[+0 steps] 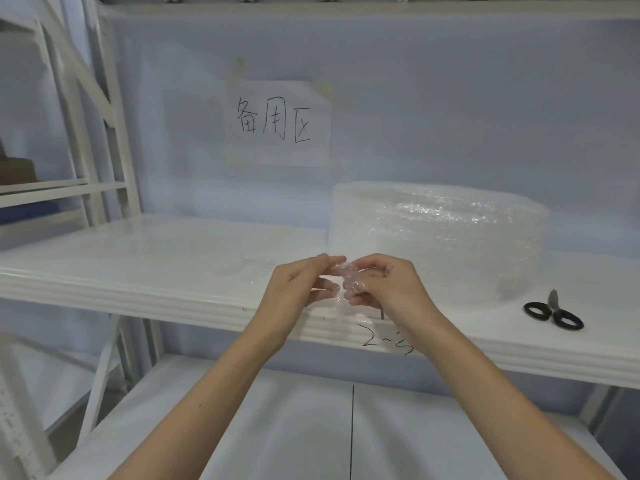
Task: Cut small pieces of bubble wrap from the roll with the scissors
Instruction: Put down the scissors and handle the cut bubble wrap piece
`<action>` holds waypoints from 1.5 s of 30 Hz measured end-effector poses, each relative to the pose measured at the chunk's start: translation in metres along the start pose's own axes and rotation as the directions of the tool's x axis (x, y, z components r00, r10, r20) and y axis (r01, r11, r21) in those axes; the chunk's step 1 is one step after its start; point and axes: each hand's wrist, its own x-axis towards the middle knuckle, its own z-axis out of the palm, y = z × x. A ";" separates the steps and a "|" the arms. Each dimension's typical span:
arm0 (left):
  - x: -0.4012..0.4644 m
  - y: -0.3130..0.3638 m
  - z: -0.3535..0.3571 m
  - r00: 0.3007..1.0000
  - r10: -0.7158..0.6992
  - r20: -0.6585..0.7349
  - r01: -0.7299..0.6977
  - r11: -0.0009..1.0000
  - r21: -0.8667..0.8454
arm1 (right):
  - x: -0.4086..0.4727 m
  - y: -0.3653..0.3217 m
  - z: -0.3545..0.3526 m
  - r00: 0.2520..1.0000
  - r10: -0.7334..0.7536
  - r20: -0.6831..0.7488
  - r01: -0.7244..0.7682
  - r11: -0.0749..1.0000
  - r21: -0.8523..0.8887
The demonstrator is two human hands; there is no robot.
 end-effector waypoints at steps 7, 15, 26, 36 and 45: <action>0.005 -0.010 -0.010 0.999 -0.024 -0.044 0.027 0.998 0.050 | 0.006 0.013 0.005 1.000 0.009 0.004 -0.009 1.000 -0.027; 0.007 -0.011 -0.015 1.000 0.006 -0.016 -0.005 0.999 0.040 | 0.007 0.013 0.007 0.999 -0.008 0.038 0.009 1.000 -0.030; 0.011 -0.012 -0.017 1.000 -0.008 -0.014 0.009 0.999 0.053 | 0.005 0.010 0.009 0.999 0.019 0.035 -0.018 0.999 -0.033; 0.008 -0.007 -0.022 1.000 0.000 0.002 0.000 0.998 0.060 | 0.013 0.001 0.013 0.994 -0.101 0.039 0.107 0.975 -0.195; 0.001 -0.003 -0.028 0.995 -0.088 -0.035 0.090 0.993 0.071 | 0.024 -0.006 0.028 0.977 -0.207 -0.057 0.200 0.974 -0.108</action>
